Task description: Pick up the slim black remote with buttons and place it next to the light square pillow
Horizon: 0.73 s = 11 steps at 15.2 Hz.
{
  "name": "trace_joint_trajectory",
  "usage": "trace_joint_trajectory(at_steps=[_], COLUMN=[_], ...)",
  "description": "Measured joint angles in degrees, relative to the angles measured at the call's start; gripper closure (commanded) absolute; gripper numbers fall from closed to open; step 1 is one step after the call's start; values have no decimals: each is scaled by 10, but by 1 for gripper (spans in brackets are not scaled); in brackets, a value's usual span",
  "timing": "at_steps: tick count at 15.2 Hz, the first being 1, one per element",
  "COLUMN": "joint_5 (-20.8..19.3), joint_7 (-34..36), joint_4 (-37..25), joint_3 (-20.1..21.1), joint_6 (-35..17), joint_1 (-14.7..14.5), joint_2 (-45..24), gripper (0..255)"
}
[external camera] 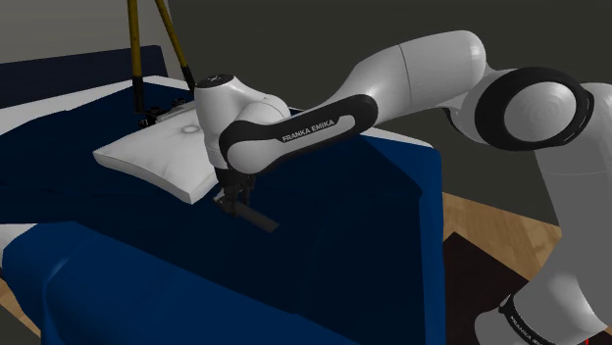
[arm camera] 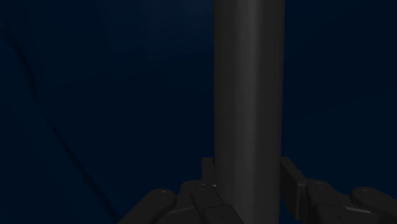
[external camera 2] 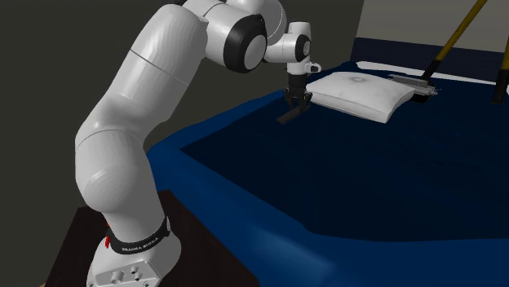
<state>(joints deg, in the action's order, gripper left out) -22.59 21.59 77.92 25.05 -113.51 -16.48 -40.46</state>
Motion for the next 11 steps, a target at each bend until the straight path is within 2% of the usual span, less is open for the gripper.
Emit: trace_joint_trajectory(at_steps=[3, 4, 11], joint_5=[0, 0, 2], joint_7=[0, 0, -1], joint_4=[0, 0, -3], joint_3=[0, 0, 1], joint_6=[0, 0, 7], joint_1=[0, 0, 0], joint_2=[0, 0, 3], gripper=[255, 0, 0])
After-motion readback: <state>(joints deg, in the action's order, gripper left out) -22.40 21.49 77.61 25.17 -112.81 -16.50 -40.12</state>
